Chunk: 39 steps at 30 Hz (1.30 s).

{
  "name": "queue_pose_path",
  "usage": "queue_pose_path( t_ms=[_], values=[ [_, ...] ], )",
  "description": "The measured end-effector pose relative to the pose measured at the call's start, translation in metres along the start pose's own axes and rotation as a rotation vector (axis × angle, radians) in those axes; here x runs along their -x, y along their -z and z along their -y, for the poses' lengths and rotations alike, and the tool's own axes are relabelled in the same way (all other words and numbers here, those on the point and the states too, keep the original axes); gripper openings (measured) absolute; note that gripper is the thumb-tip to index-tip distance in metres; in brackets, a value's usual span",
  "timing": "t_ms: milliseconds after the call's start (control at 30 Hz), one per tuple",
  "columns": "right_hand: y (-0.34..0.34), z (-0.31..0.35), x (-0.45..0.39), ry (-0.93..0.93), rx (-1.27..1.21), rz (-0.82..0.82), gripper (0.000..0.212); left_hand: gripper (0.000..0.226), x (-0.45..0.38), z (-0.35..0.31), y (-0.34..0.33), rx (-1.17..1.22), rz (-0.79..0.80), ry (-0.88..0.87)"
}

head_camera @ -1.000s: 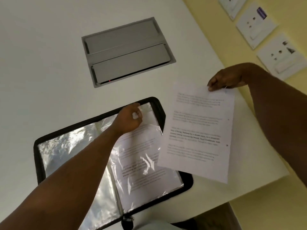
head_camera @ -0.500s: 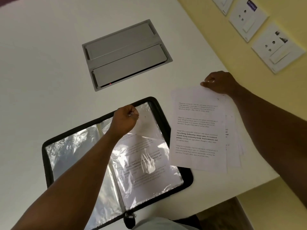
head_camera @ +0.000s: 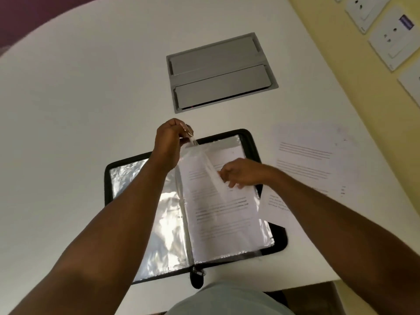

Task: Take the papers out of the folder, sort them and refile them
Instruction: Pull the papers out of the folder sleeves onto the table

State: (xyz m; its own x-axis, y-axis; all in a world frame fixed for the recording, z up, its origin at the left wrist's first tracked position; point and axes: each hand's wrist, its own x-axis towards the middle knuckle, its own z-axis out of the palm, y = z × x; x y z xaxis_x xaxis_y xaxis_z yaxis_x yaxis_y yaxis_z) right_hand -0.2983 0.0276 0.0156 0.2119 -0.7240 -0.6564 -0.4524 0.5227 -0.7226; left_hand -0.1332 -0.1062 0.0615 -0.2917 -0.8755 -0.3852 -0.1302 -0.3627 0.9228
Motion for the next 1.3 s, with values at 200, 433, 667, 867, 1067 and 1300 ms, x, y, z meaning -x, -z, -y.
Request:
queue_pose_path(
  t_ms=[200,433,667,867,1067,1300],
  values=[
    [-0.075,0.039,-0.020,0.164,0.065,0.120,0.064,0.037,0.006,-0.004,0.056,0.212,-0.085,0.004],
    [-0.142,0.073,-0.060,0.263,0.214,0.052,0.056,0.024,0.006,0.011,0.136,0.429,-0.275,0.063],
    [-0.185,0.066,-0.101,0.206,0.735,0.034,0.062,0.014,0.016,0.035,0.205,0.339,-0.435,0.191],
    [-0.206,0.061,-0.114,0.245,0.983,-0.045,0.070,0.014,0.022,0.068,0.218,-0.106,-0.579,-0.039],
    [-0.226,0.067,-0.119,0.369,1.011,-0.163,0.070,0.027,0.024,0.088,0.182,-0.675,-0.333,-0.426],
    [-0.171,0.055,-0.116,0.452,0.701,-0.635,0.010,0.041,0.009,0.108,0.138,-0.957,0.024,-0.364]
  ],
)
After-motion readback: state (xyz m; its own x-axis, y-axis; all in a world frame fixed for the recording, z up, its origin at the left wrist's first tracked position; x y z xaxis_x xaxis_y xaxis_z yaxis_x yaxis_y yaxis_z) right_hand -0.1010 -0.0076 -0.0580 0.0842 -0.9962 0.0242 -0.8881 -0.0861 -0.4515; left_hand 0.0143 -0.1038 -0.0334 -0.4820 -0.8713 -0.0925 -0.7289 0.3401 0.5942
